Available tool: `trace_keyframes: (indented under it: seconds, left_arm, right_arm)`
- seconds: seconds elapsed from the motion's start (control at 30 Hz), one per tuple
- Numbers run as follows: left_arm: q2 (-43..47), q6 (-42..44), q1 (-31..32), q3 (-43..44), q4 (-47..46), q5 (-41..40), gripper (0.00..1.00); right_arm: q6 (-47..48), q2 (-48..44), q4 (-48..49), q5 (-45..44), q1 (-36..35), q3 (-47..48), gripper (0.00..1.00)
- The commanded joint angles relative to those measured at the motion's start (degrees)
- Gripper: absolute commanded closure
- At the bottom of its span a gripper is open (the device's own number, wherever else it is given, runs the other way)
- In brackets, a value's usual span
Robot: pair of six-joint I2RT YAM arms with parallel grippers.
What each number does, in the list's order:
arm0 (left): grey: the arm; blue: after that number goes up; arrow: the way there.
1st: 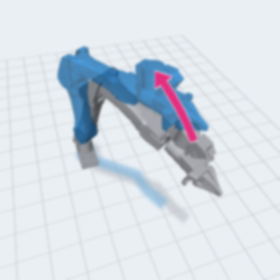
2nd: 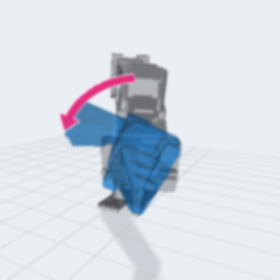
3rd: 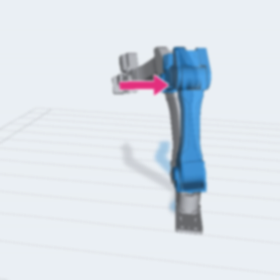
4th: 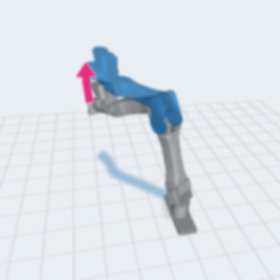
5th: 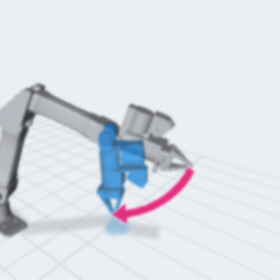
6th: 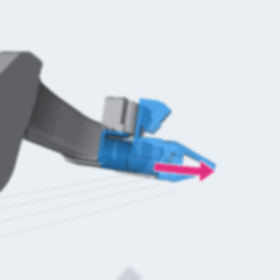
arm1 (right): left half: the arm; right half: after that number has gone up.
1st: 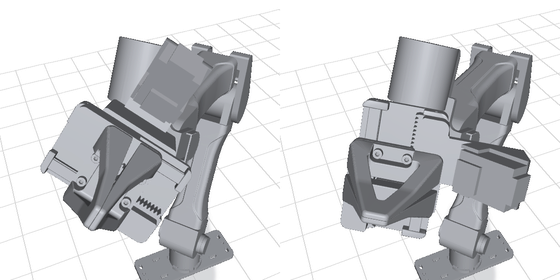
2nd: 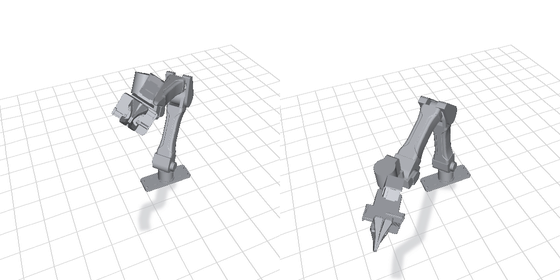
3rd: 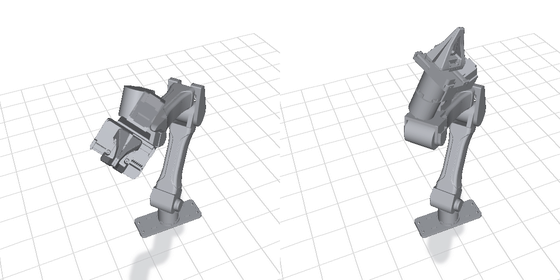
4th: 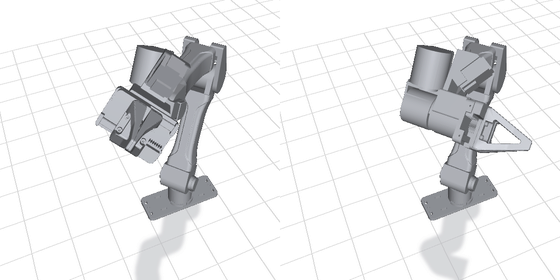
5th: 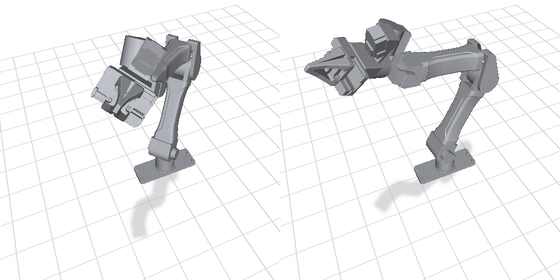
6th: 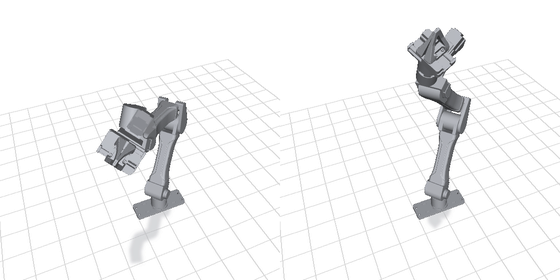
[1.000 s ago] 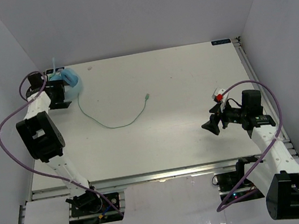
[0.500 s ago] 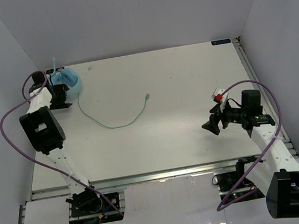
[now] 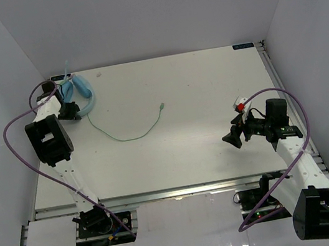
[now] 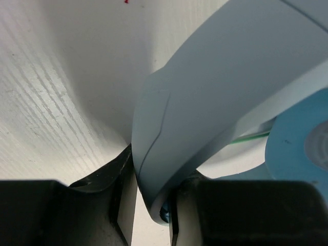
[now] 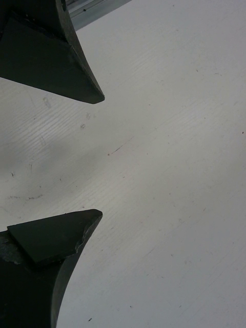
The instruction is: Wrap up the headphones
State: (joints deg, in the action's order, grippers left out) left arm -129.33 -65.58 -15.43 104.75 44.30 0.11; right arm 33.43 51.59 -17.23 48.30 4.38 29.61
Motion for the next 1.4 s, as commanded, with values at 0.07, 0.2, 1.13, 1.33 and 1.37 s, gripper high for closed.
trace_keyframes:
  seconds: [0.07, 0.2, 1.13, 1.33, 1.37]
  left_arm:
    - [1.65, 7.19, 0.40, 0.27, 0.41, 0.01, 0.92]
    - [5.98, 18.80, 0.32, -0.31, -4.14, 4.53, 1.00]
    - [55.14, 40.32, 34.02, -22.32, -6.95, 33.36, 1.00]
    - [55.53, 37.31, 42.19, -18.36, -3.45, 30.90, 1.00]
    - [55.43, 36.87, 43.42, -17.51, -2.83, 30.38, 1.00]
  right_arm:
    - [0.58, -0.80, -0.70, 0.39, 0.10, 2.56, 0.10]
    - [0.91, -1.30, -0.62, 0.28, 0.10, 2.23, 0.10]
    - [-16.06, -5.28, 24.52, 19.24, -0.78, 9.35, 0.10]
    - [-18.36, -2.71, 35.73, 26.52, -4.04, 8.20, 0.10]
    - [-18.71, -1.34, 35.71, 25.45, -5.46, 9.11, 0.10]
